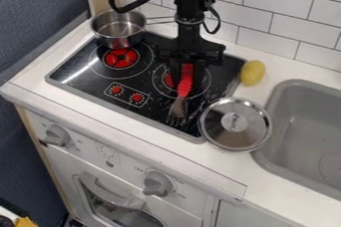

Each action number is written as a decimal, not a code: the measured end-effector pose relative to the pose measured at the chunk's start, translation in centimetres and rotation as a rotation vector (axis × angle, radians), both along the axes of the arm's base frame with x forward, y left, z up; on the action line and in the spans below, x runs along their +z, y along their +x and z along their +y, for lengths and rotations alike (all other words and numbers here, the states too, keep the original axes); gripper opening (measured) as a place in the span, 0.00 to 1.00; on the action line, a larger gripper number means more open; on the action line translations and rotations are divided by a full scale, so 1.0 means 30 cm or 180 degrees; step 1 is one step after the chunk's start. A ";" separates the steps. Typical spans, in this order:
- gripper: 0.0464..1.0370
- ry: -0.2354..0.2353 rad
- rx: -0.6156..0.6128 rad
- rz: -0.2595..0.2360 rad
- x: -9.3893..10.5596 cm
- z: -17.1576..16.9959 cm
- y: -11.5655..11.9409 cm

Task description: Move the red fork to the left side of table

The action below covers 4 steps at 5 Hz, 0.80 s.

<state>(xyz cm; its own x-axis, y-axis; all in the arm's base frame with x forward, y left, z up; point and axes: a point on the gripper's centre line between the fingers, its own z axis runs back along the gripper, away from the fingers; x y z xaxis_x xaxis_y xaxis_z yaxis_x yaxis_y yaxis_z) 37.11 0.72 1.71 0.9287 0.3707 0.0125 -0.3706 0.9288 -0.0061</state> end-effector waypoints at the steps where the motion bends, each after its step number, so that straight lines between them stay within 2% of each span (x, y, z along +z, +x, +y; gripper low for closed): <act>1: 0.37 -0.0114 0.0125 0.0019 0.028 0.029 0.012; 2: 0.37 -0.0128 0.0357 -0.0060 0.086 0.067 0.013; 3: 0.37 -0.0047 0.0963 -0.0446 0.207 0.164 0.002; 4: 0.37 -0.0087 0.1777 -0.0718 0.262 0.288 -0.061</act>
<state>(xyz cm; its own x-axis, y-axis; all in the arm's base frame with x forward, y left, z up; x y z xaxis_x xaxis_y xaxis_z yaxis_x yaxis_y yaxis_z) 35.28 9.36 9.58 0.5691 0.8045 0.1701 -0.7891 0.5924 -0.1623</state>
